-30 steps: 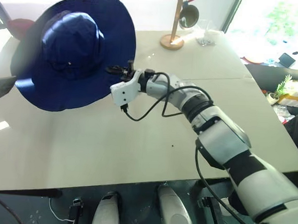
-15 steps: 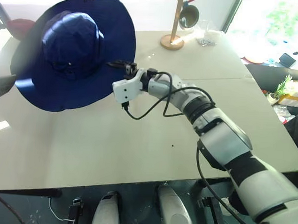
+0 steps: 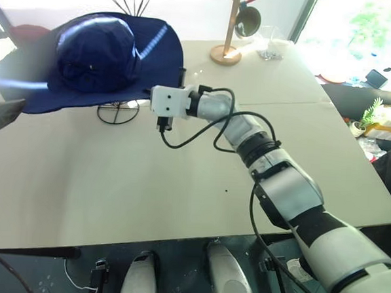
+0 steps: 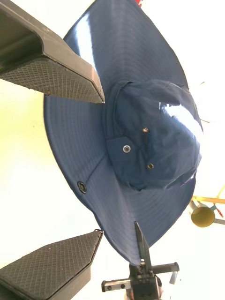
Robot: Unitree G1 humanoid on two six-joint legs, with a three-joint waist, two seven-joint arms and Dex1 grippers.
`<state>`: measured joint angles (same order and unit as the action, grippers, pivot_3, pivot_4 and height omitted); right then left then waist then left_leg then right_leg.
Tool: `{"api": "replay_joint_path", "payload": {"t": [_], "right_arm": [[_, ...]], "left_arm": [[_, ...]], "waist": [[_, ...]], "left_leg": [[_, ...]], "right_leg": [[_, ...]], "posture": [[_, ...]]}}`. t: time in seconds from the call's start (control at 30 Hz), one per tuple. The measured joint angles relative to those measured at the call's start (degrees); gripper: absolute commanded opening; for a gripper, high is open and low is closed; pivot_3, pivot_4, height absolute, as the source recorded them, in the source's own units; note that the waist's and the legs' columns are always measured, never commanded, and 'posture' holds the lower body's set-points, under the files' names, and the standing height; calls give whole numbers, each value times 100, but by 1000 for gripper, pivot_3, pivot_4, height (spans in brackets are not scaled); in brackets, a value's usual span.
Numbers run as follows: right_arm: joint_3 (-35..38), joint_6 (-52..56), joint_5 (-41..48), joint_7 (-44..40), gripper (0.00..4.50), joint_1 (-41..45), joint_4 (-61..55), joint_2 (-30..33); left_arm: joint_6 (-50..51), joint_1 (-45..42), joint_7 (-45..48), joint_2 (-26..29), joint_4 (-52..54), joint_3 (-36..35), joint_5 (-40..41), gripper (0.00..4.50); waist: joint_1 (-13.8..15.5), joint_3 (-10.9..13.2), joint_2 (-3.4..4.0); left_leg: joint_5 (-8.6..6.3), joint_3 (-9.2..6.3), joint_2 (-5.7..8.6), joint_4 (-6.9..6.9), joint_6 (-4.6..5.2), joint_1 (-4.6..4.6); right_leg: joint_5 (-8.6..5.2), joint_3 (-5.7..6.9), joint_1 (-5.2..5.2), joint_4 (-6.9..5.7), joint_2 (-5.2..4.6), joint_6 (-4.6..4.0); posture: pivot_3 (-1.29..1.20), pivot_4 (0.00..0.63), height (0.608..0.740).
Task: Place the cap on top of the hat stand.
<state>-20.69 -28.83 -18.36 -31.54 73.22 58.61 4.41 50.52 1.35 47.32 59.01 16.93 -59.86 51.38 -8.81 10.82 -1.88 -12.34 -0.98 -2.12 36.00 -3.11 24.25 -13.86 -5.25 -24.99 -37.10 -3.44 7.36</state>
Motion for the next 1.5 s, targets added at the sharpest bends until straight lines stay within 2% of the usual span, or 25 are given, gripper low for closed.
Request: {"api": "replay_joint_path", "payload": {"t": [0.47,0.7,1.07,1.33,1.47,1.5], "right_arm": [[36,119,-70,42,40,1,-9,-24],[-82,60,-346,323,3271,25,4,35],[-273,-353,-680,336,3271,-240,-674,681],[-145,-244,-136,-912,3271,-1474,-2821,2074],[401,966,1168,-2229,4468,-1750,-3617,2794],[618,1580,1617,-2599,4468,-1748,-3743,2958]], "left_arm": [[-22,1,-6,-1,0,2,-14,4500],[-37,1,-7,-1,1,2,-15,4500],[-105,-19,0,0,-31,56,-17,4500],[-157,-84,163,166,-256,110,-208,4500],[-205,255,425,312,-412,-122,-454,4500],[-204,382,508,327,-474,-280,-517,4500]], "waist": [[0,0,0],[1,0,0],[17,0,-1],[69,2,-1],[101,6,1],[114,6,1]], "left_leg": [[0,0,0,0,0,0],[0,0,0,0,0,0],[0,0,1,1,0,0],[0,0,1,3,0,0],[0,2,0,2,0,-2],[0,4,-1,2,0,-3]], "right_leg": [[-1,1,0,1,0,-1],[-1,1,0,1,0,-1],[-1,1,2,2,0,-1],[-3,1,5,6,0,0],[-6,0,5,8,0,-4],[-7,0,4,7,0,-6]], "posture": [[0,150,739],[0,150,739],[0,150,739],[0,150,739],[0,150,739],[0,150,739]]}}
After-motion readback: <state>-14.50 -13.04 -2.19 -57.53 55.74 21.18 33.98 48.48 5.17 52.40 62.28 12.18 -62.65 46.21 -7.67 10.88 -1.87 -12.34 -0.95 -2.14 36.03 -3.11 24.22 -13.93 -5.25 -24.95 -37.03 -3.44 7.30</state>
